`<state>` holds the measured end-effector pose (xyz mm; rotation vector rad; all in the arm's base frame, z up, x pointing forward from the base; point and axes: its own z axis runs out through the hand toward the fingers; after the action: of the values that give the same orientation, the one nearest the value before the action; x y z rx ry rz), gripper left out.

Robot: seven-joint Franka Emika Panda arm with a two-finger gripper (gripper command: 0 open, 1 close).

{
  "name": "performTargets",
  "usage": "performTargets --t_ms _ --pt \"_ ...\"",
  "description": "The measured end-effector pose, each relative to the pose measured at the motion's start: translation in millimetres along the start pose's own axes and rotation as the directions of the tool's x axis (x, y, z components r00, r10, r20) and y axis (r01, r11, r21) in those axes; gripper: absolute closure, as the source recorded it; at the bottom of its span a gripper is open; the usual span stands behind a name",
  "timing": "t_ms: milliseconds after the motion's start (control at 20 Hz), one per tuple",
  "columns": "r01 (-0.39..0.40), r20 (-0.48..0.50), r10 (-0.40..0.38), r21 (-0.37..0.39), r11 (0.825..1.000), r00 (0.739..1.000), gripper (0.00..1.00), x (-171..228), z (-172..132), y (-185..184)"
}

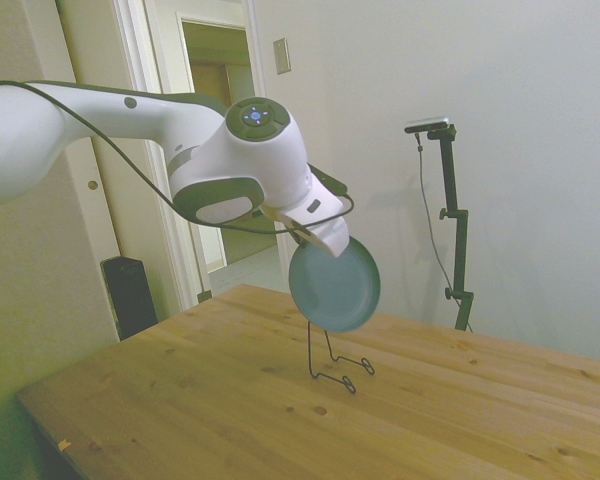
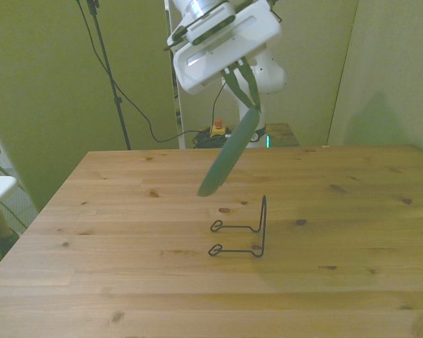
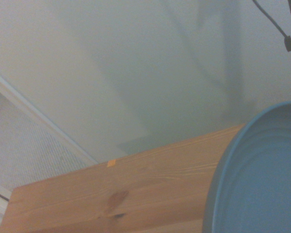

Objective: Load the plate

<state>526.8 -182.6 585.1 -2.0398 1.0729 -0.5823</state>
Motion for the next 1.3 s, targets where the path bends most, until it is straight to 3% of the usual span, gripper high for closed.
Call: performTargets --t_ms 250,800,1300 --pt "-0.024 0.063 0.02 0.055 0.998 0.998 1.0 19.9 7.5 22.8" --pt "0.004 0.141 -0.023 0.133 0.991 0.99 1.0 18.2 50.3 20.4" --pt "-0.034 0.17 0.013 0.121 0.992 0.985 1.0 14.0 61.6 44.7"
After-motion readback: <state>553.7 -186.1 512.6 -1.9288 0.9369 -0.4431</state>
